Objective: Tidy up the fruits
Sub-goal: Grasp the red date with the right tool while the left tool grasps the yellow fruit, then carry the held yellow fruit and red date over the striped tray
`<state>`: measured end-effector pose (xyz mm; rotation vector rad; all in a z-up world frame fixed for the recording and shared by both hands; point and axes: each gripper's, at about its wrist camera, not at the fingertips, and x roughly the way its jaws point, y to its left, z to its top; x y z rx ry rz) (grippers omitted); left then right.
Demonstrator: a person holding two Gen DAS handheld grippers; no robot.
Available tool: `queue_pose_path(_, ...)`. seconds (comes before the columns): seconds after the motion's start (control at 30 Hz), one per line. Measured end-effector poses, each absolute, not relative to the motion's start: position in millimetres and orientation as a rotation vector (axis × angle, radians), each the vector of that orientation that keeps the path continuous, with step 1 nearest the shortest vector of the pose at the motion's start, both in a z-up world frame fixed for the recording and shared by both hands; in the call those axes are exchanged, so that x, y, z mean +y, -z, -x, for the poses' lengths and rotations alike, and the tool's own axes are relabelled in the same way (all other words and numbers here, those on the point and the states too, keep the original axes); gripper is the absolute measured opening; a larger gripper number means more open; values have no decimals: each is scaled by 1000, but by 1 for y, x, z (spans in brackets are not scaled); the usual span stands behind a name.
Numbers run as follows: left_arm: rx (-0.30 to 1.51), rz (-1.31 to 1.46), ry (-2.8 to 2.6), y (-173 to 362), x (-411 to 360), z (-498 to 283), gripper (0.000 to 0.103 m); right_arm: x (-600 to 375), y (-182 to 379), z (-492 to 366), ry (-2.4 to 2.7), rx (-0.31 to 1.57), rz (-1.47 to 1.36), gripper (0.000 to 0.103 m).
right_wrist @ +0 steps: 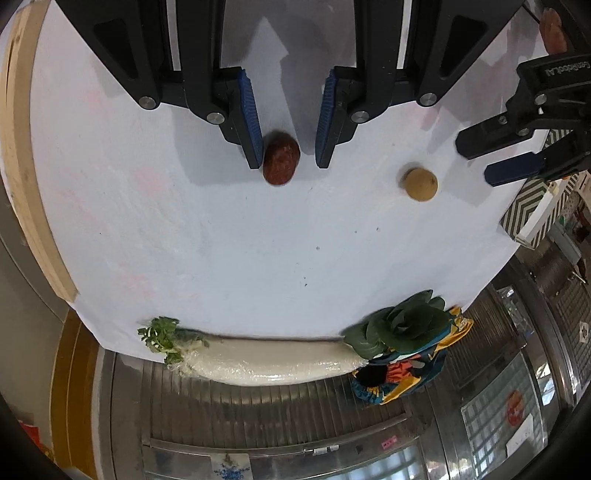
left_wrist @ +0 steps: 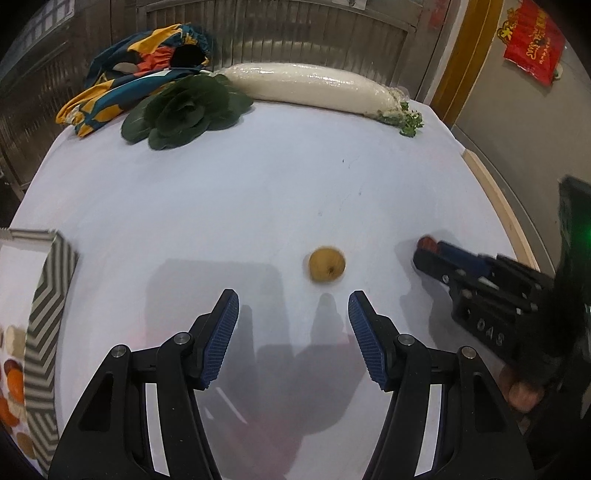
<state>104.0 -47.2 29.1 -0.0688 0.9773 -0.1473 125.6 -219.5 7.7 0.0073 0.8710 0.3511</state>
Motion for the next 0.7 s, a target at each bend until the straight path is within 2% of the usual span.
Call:
queue_pose_path(0.03, 979, 74, 150, -29, -49, -109, 62, -219, -8, -126, -351, 867, -1, 19)
queue_pose_path(0.4, 1009, 45, 162, -17, -68, -139, 60, -238, -9, -125, -355, 867, -46, 19)
queue_pose_path(0.43, 1016, 43, 164, -15, -68, -141, 55, -238, -9, -125, -356, 870, -46, 19)
queue_pose_path(0.5, 1002, 31, 142, -15, -65, -141, 29, -237, -9, -124, -362, 870, -46, 19)
queue_pose_path(0.53, 1006, 42, 143, -15, -62, -141, 24, -237, -9, -123, -366, 868, -47, 19)
queue_pose_path(0.7, 1009, 61, 155, -17, -51, -129, 24, -234, -15, -116, -369, 858, -58, 19)
